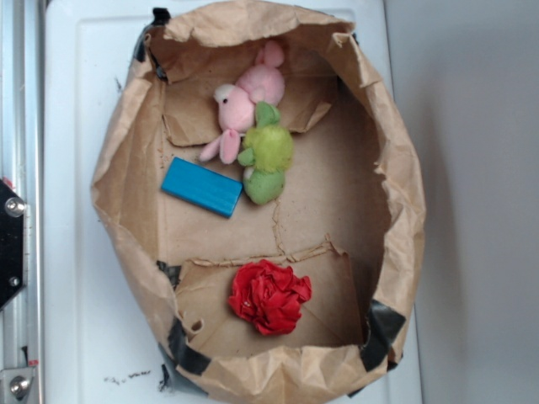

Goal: Grab the pink bunny.

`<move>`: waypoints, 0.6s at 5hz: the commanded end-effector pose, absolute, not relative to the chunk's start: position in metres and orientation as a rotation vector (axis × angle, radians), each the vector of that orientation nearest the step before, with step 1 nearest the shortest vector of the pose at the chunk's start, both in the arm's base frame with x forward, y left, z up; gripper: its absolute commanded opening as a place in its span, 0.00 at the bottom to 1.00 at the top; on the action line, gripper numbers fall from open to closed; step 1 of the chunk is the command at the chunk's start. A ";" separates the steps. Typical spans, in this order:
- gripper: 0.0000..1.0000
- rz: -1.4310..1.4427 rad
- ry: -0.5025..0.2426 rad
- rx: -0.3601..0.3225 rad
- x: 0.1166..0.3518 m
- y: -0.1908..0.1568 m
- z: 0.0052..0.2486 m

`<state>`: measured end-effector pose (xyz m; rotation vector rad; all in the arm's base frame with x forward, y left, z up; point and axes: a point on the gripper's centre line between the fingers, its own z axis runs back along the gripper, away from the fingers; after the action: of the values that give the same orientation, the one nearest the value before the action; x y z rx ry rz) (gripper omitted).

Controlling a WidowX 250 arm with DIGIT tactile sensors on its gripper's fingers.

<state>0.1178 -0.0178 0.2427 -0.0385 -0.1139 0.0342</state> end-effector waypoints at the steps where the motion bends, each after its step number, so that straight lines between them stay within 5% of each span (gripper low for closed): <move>1: 1.00 0.034 -0.114 -0.039 0.118 -0.018 0.243; 3: 1.00 0.407 -0.007 -0.010 0.213 0.029 0.218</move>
<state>0.2131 0.0219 0.2055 -0.0202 0.0432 0.3799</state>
